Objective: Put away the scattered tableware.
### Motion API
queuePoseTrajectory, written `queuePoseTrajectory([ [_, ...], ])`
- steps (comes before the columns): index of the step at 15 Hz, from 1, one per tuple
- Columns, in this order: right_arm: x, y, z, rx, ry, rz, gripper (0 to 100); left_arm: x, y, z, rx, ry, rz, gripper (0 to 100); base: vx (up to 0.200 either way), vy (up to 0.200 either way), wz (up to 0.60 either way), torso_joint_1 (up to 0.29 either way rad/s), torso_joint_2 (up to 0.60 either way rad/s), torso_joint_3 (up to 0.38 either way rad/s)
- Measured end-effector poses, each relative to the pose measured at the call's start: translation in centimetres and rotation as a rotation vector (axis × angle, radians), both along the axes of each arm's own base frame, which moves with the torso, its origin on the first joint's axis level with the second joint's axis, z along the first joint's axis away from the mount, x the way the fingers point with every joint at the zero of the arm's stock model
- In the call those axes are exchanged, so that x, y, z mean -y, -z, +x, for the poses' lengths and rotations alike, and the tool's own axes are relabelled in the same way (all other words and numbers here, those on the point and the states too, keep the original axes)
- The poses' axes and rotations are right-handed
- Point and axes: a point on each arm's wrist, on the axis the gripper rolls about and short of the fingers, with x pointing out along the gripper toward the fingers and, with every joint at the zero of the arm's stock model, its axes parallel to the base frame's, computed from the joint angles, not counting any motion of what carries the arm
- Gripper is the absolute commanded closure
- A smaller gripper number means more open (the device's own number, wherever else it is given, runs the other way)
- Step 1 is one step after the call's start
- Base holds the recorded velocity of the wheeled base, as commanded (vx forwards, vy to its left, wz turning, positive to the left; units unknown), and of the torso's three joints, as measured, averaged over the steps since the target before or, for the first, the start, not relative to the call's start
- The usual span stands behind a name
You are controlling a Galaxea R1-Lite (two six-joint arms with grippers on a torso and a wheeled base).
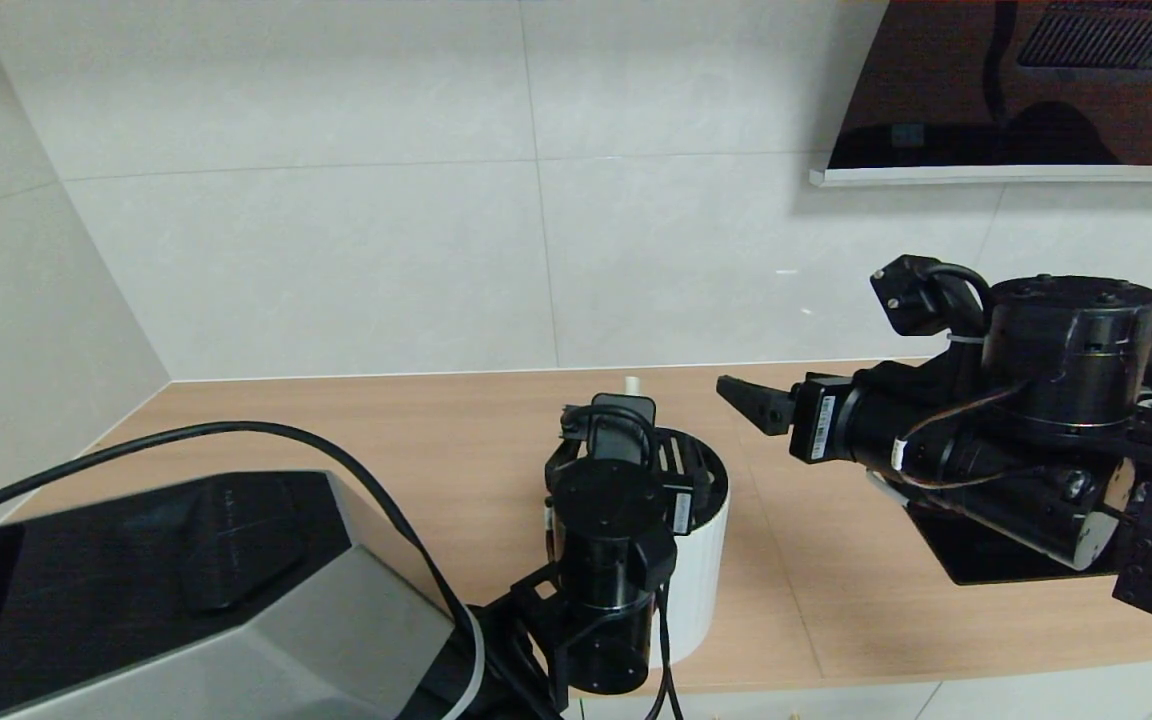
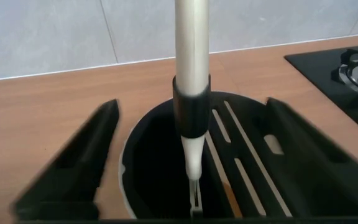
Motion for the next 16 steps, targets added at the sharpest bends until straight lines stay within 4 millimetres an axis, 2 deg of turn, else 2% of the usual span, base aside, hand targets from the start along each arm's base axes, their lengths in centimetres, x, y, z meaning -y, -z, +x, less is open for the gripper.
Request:
queuePoseTrajectory([
  [5,0.0,0.0,0.0,0.000,0.002,0.001,0,-0.2,-0.7,-0.2,0.008,-0.001,-0.010,0,0.000,0.000,0.00,0.000,0.00,0.000],
  [10,0.5,-0.3,-0.1,0.009,0.022,0.005,0,-2.5,-4.2,-0.4,0.051,-0.026,-0.062,0,0.000,0.000,0.00,0.000,0.00,0.000],
  [13,1.7,-1.3,-0.4,0.041,0.064,0.027,0,-6.0,-7.1,-0.4,0.090,-0.053,-0.102,0,0.000,0.000,0.00,0.000,0.00,0.000],
  [16,3.8,-2.7,-1.7,0.085,0.141,0.052,0,-10.7,-10.6,-1.2,0.125,-0.100,-0.127,0,0.000,0.000,0.00,0.000,0.00,0.000],
])
